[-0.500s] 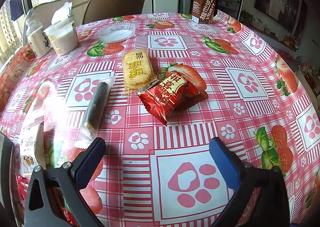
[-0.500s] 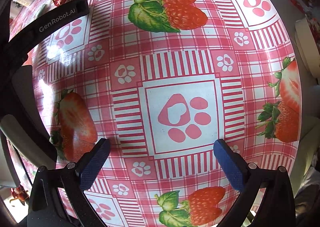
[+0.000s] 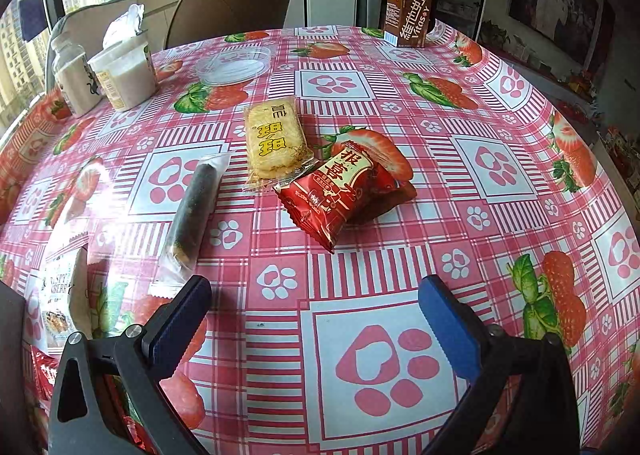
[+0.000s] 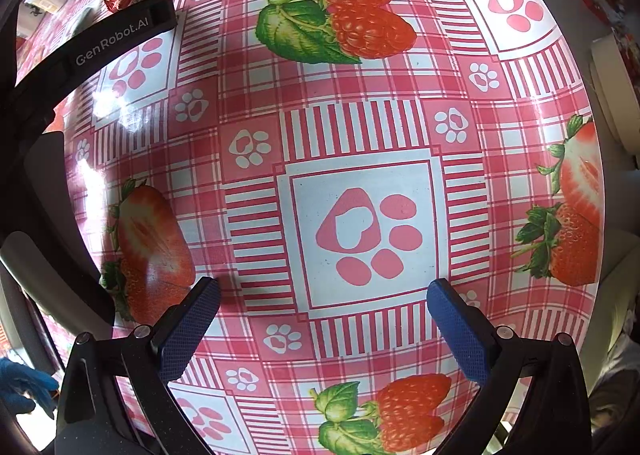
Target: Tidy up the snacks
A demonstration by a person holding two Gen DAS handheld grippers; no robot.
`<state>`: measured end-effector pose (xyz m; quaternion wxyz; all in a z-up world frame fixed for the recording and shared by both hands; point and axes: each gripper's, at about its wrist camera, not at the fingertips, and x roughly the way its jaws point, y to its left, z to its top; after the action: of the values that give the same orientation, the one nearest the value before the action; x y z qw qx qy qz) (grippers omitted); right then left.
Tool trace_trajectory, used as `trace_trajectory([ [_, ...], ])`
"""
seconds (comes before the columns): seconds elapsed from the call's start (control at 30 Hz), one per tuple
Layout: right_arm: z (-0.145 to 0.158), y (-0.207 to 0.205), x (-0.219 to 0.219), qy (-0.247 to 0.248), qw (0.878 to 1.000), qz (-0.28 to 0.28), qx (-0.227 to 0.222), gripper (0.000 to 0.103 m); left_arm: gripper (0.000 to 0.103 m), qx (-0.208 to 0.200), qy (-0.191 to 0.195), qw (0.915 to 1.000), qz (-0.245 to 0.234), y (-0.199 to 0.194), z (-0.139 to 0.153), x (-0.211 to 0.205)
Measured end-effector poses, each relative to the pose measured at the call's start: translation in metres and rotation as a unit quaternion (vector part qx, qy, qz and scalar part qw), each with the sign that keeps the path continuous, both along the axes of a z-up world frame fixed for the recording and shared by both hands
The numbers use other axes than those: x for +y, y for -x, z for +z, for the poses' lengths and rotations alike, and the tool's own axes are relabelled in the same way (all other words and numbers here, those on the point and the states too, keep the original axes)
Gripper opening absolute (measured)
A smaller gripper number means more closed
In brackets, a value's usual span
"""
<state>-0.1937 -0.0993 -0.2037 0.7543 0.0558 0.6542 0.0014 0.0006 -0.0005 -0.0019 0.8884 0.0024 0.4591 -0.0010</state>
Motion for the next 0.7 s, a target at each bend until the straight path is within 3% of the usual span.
trace_trajectory([
  [0.7, -0.004, -0.016, -0.002, -0.012, 0.999, 0.009, 0.051, 0.103, 0.103, 0.001, 0.000, 1.0000, 0.002, 0.000, 0.000, 0.000],
])
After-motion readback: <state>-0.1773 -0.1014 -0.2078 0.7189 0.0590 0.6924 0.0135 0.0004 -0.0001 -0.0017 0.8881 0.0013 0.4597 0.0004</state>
